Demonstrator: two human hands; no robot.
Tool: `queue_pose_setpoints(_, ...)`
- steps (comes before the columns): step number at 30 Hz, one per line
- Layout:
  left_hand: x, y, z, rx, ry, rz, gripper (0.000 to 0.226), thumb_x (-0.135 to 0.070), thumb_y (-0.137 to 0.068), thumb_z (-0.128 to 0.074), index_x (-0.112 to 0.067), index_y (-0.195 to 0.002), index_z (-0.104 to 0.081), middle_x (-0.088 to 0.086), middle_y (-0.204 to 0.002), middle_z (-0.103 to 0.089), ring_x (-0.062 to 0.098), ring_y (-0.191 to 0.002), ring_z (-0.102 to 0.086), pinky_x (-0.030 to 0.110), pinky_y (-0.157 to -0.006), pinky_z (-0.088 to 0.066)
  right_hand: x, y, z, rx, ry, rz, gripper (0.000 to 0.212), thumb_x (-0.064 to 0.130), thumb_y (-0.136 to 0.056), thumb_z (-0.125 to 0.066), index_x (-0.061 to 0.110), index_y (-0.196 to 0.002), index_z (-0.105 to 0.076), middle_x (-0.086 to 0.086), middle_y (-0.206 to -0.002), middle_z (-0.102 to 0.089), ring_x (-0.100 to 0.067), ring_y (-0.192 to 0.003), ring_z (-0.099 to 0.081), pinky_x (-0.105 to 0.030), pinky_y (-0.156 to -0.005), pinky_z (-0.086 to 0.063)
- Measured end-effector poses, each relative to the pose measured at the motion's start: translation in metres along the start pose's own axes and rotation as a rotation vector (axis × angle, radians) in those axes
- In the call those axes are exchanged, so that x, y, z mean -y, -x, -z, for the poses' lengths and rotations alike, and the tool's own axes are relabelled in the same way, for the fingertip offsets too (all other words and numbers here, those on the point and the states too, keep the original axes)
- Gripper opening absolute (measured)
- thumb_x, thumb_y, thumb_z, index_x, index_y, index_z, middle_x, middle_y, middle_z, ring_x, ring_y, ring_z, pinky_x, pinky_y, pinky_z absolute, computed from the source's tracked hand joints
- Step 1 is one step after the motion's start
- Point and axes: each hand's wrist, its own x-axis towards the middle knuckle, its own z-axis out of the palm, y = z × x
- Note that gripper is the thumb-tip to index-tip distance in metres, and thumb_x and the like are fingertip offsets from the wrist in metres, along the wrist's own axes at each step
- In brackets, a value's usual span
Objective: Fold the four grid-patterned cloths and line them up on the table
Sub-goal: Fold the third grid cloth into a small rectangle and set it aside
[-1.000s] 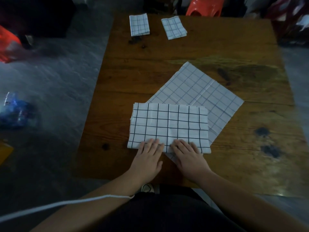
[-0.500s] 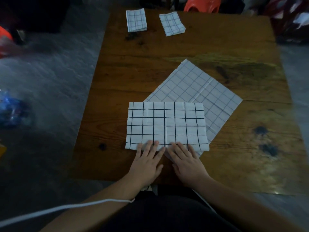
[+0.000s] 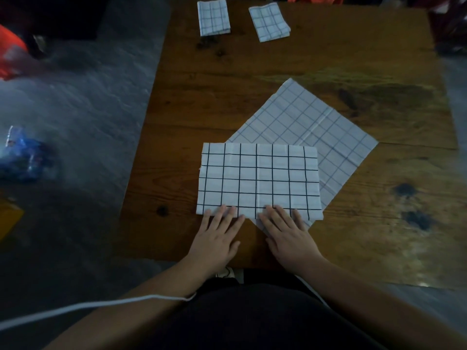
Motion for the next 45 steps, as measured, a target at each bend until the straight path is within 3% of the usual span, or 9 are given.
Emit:
queue_pose_setpoints(4, 0.001, 0.000, 0.002, 0.005, 0.024, 0.006, 0.067, -0.052, -0.101, -0.025, -0.028, -0.162, -0.011, 0.007, -0.169, -0.014, 0.028, -0.156, -0.005, 0.058, -0.123, -0.004, 0.001, 0.005, 0.002, -0.014, -0.012, -0.015, 0.063, 0.045, -0.102, -0.023, 0.028, -0.161, -0.012, 0.000, -0.169, -0.009, -0.020, -0.156, 0.003, -0.051, -0.123, 0.003)
queue_pose_setpoints(11, 0.003, 0.000, 0.005, -0.006, 0.018, 0.039, 0.067, -0.052, -0.101, -0.023, -0.029, -0.162, -0.010, 0.005, -0.169, -0.011, 0.029, -0.156, -0.002, 0.059, -0.122, -0.002, -0.003, 0.013, 0.002, -0.001, -0.029, -0.074, 0.060, 0.048, -0.106, -0.020, 0.034, -0.160, 0.002, 0.005, -0.169, 0.005, -0.016, -0.154, 0.017, -0.050, -0.124, 0.006)
queue_pose_setpoints(16, 0.004, -0.002, 0.003, -0.016, 0.012, 0.040, 0.065, -0.052, -0.101, -0.027, -0.029, -0.161, -0.016, 0.006, -0.169, -0.016, 0.029, -0.156, -0.006, 0.061, -0.122, -0.005, 0.000, 0.009, 0.005, -0.002, -0.030, -0.097, 0.059, 0.049, -0.106, -0.020, 0.034, -0.161, -0.003, 0.004, -0.169, 0.000, -0.017, -0.155, 0.013, -0.048, -0.124, 0.008)
queue_pose_setpoints(22, 0.011, 0.002, 0.002, -0.009, -0.002, 0.025, 0.063, -0.052, -0.103, -0.022, -0.032, -0.161, -0.010, 0.004, -0.169, -0.011, 0.027, -0.156, -0.003, 0.061, -0.122, -0.005, 0.000, 0.012, 0.004, 0.003, -0.027, -0.090, 0.059, 0.050, -0.105, -0.015, 0.036, -0.160, -0.003, 0.003, -0.170, -0.003, -0.018, -0.155, 0.009, -0.050, -0.125, -0.001)
queue_pose_setpoints(32, 0.041, 0.018, -0.002, -0.006, -0.004, 0.050, 0.062, -0.053, -0.104, -0.019, -0.032, -0.161, -0.013, 0.004, -0.169, -0.012, 0.026, -0.156, -0.006, 0.058, -0.123, -0.010, -0.018, 0.029, 0.001, 0.018, 0.005, -0.099, 0.060, 0.052, -0.103, -0.008, 0.038, -0.159, 0.007, 0.005, -0.169, 0.007, -0.016, -0.154, 0.016, -0.048, -0.125, 0.002)
queue_pose_setpoints(36, 0.050, 0.027, -0.005, 0.006, -0.022, 0.065, 0.063, -0.056, -0.105, -0.015, -0.032, -0.162, -0.002, 0.001, -0.168, 0.004, 0.022, -0.156, 0.005, 0.054, -0.124, 0.000, -0.025, 0.037, -0.001, 0.016, -0.003, -0.098, 0.061, 0.052, -0.103, -0.007, 0.034, -0.160, 0.007, 0.007, -0.167, 0.011, -0.011, -0.152, 0.021, -0.044, -0.125, 0.007)
queue_pose_setpoints(45, 0.064, 0.039, -0.006, 0.009, -0.040, 0.098, 0.065, -0.057, -0.104, -0.016, -0.029, -0.162, -0.005, 0.004, -0.169, -0.005, 0.023, -0.156, 0.003, 0.050, -0.123, 0.003, -0.046, 0.070, -0.005, 0.006, -0.033, -0.245, 0.065, 0.054, -0.098, -0.005, 0.032, -0.159, 0.006, 0.008, -0.168, 0.005, -0.010, -0.153, 0.017, -0.043, -0.125, 0.005)
